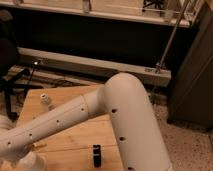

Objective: Place the ceramic cup over the eraser

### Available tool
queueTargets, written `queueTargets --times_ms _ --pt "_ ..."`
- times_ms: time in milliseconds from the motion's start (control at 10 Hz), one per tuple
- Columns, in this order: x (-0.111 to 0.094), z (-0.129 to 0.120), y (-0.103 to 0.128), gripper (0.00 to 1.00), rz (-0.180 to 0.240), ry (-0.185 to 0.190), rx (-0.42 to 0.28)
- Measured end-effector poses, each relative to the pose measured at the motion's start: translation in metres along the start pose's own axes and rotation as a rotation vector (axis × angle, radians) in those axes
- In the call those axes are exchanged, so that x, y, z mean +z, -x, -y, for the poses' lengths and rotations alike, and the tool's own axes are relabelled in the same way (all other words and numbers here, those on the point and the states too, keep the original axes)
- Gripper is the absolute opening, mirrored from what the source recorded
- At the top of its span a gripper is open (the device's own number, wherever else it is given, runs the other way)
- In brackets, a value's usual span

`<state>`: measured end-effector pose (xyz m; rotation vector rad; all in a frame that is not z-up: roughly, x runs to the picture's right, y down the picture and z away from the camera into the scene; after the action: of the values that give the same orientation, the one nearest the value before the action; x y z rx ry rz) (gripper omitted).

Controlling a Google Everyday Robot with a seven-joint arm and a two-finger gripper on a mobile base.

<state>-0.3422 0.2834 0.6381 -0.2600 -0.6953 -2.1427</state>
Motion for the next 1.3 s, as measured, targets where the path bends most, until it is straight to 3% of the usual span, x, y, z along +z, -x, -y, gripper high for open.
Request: queueTargets --times_ms 300,500,700,900,1000,1200,1300 --pt "0.025 0.003 0.01 0.78 0.048 0.008 -0.017" --pt "0.042 0.001 0.016 0.57 0.09 0.005 -0.011" --pt "0.048 0.001 0.015 0.4 0.1 -0.013 0.0" --pt "0.043 -0.005 0.002 0.2 0.05 -0.06 0.02" --pt "0.033 -0.019 -0.005 0.08 0.013 -0.072 0.048" --pt "0.001 -0.072 -0.008 0.0 -0.06 -0.041 0.133" --pt "-0.029 -0.119 0.002 0.0 -0.101 -0.003 0.207"
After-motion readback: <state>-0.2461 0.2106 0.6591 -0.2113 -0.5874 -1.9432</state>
